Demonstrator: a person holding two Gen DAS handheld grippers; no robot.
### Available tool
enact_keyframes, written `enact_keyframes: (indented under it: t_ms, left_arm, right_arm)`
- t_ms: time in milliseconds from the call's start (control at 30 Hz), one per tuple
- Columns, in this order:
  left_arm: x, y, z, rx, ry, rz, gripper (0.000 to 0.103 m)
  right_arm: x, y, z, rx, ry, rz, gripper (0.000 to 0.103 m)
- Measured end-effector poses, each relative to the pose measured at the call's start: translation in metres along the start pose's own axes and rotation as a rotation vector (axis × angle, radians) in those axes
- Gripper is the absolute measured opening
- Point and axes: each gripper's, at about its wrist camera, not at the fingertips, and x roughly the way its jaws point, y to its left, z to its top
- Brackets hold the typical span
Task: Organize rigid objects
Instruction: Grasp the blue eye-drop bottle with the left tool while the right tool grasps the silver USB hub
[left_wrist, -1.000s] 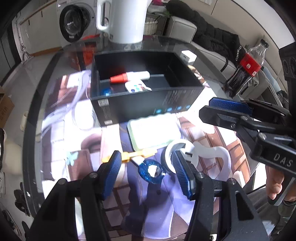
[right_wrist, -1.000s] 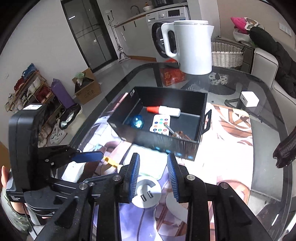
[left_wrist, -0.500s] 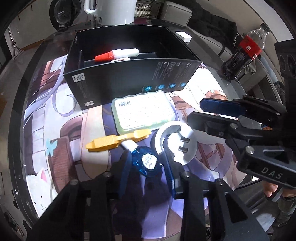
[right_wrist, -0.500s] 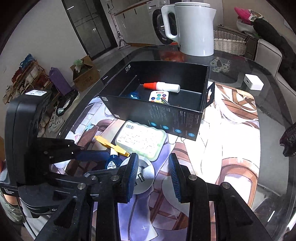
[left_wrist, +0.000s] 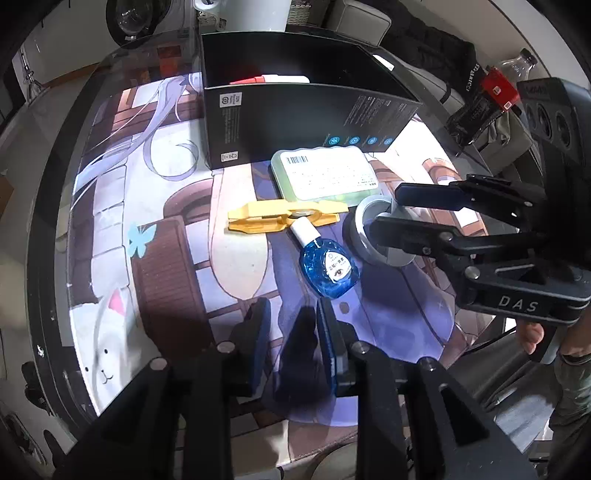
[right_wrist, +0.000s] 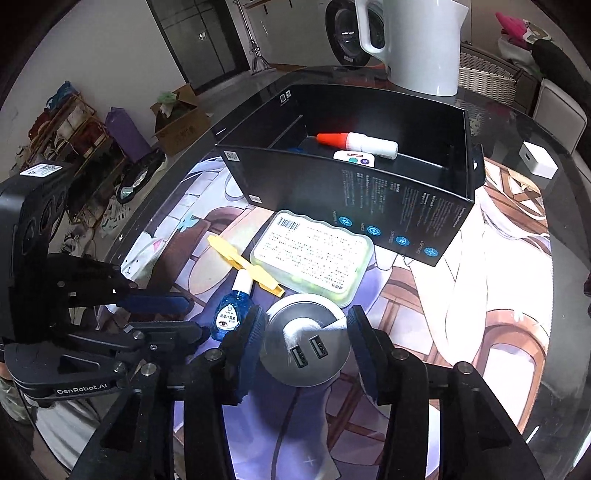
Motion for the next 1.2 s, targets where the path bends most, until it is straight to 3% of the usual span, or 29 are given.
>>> enact_keyframes:
  t_ms: [133,200,233,533,600,667,1067,1200]
  left_arm:
    - [-0.008,-0.002,0.004,-0.004,-0.029,-0.009,0.031]
    - [-0.008,-0.005,0.008,-0.008,-0.039,-0.014,0.047]
    - [-0.007,-0.008,0.011,-0.009,-0.043,-0.013,0.048]
    - [0.025,-0.033,0.026,0.032,0.001,0.039,0.048]
    - [0.027,-0.031,0.027,0.034,0.003,0.059,0.043]
    - [0.028,-0.029,0.026,0.037,0.008,0.057,0.034]
    - [0.009,0.0,0.0,0.01,0.015,0.048,0.034]
    - [0.007,0.002,-0.004,0.008,0.017,0.048,0.034]
  right_arm:
    - [0.007,0.004,0.0,-0.016,0.01,-0.03,0.052]
    - [0.007,0.003,0.0,-0.019,0.021,-0.035,0.052]
    - [0.008,0.0,-0.001,-0.007,0.036,-0.046,0.052]
    - [-0.011,-0.031,-0.005,0.068,0.01,-0.013,0.052]
    - [-0.013,-0.031,-0.005,0.067,0.007,-0.005,0.052]
    - [-0.013,-0.031,-0.006,0.063,0.008,0.002,0.052]
    - [0.008,-0.007,-0.008,0.011,0.058,0.032,0.052]
    - [0.014,0.0,-0.009,-0.001,0.065,0.033,0.06]
